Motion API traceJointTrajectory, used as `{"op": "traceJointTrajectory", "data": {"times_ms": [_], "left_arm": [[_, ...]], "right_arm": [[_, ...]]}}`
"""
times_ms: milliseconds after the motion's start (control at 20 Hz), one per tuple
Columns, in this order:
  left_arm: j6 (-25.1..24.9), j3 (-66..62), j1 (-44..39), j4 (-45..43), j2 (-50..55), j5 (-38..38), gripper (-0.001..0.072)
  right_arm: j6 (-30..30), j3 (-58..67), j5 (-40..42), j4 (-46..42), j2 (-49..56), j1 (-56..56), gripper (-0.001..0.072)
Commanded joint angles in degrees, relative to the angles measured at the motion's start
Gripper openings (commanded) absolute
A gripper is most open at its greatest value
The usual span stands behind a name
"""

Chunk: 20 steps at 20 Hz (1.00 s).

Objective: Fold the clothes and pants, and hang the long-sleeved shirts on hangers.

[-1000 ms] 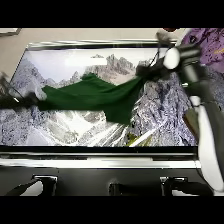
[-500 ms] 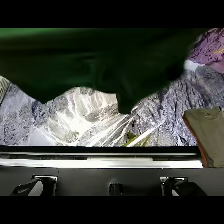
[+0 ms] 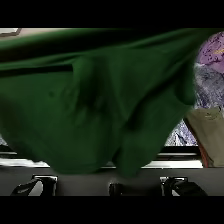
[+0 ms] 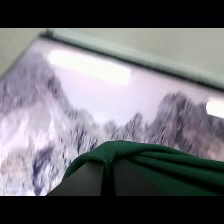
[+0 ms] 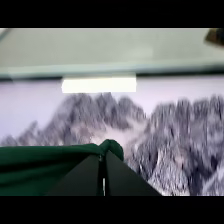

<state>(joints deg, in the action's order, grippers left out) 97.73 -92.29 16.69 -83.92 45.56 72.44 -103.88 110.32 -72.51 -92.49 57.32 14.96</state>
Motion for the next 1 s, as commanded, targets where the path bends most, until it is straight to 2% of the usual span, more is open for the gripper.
{"op": "traceJointTrajectory", "data": {"times_ms": [0,150,300,450,600,650,700,750,800,850,950], "left_arm": [[-1.25,8.20,0.00,1.36,10.05,-3.04,0.0015],[-2.21,12.59,-0.39,1.84,24.44,-9.55,0.0015],[-2.14,11.50,-1.36,2.47,40.85,-14.91,0.0015],[-2.12,6.86,-2.60,2.49,53.27,-15.76,0.0015],[-2.08,2.34,-3.80,2.60,58.77,-15.74,0.0020],[-2.08,1.38,-4.02,2.99,59.25,-15.65,0.0053],[-2.08,0.35,-4.15,3.17,59.25,-15.21,0.0157],[-2.10,-1.09,-4.11,3.13,59.04,-13.75,0.0351],[-2.12,-2.95,-3.69,3.10,58.75,-11.41,0.0506],[-2.12,-5.18,-2.97,2.89,58.31,-8.22,0.0560],[-2.49,-8.17,-0.20,3.04,55.45,-2.56,0.0560]], "right_arm": [[-2.51,0.00,-2.82,-0.13,15.37,-0.04,0.0025],[-4.52,0.00,0.87,0.26,31.58,-0.04,0.0025],[-9.55,0.02,4.81,0.35,44.81,-0.04,0.0025],[-14.08,0.02,8.33,2.84,53.27,-0.04,0.0026],[-14.03,0.02,9.35,6.38,56.39,-0.07,0.0047],[-14.03,0.02,9.16,6.71,56.43,-0.07,0.0087],[-13.81,0.09,8.66,7.54,56.11,-0.09,0.0094],[-12.41,0.09,7.93,10.01,55.47,-0.61,0.0184],[-9.79,0.09,6.88,13.55,54.53,-1.99,0.0300],[-6.32,0.09,5.51,17.94,53.33,-3.98,0.0374],[2.38,0.07,0.83,25.46,50.23,-9.73,0.0384]]}}
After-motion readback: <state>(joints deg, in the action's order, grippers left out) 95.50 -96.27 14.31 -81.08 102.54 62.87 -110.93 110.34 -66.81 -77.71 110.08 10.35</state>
